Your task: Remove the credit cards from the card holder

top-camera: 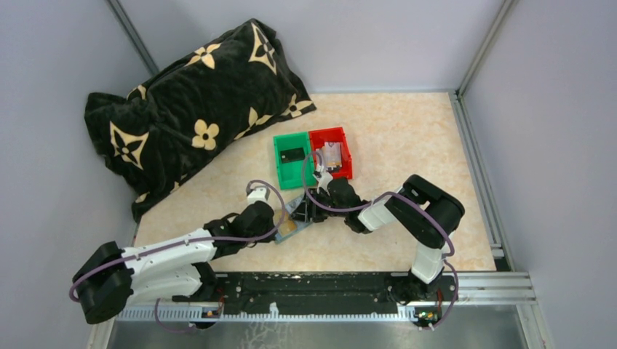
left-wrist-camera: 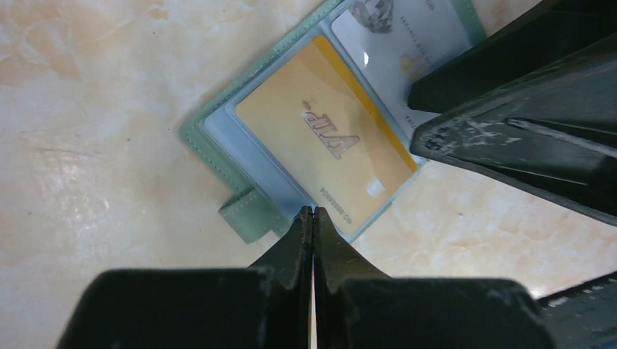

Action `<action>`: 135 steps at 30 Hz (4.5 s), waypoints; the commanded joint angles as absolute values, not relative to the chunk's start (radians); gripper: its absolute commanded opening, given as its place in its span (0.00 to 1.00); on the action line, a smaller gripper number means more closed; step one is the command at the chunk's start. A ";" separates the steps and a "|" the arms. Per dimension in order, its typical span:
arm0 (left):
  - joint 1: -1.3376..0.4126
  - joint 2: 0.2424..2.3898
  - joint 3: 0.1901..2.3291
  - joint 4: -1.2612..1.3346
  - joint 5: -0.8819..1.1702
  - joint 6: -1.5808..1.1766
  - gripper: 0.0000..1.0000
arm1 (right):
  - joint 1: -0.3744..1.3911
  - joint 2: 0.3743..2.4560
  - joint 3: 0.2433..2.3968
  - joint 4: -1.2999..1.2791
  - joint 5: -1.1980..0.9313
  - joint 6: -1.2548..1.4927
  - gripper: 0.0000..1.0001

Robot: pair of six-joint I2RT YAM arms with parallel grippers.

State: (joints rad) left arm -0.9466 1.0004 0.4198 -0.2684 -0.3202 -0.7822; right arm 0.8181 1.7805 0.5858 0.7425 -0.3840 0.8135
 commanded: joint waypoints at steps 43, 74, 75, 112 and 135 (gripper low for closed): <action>-0.943 1.109 0.312 -0.124 -0.319 -0.727 0.00 | 0.899 1.807 0.689 0.758 -0.476 0.822 0.48; -0.943 1.078 0.316 -0.194 -0.365 -0.741 0.13 | 0.892 1.812 0.691 0.666 -0.487 0.772 0.09; -0.943 1.079 0.315 -0.194 -0.363 -0.742 0.12 | 0.884 1.807 0.689 0.664 -0.487 0.772 0.07; -0.938 1.207 0.366 -0.196 -0.354 -0.730 0.00 | 0.778 1.730 0.596 0.699 -0.485 0.782 0.00; -0.937 1.008 0.405 -0.271 -0.381 -0.711 0.67 | 0.670 1.458 0.524 0.516 -0.440 0.701 0.00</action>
State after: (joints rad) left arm -0.9455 1.0904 0.4004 -0.1524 -0.3531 -0.7395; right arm 0.6846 1.5692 0.5293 0.5537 -0.4713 0.7509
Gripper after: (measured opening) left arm 0.586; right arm 0.006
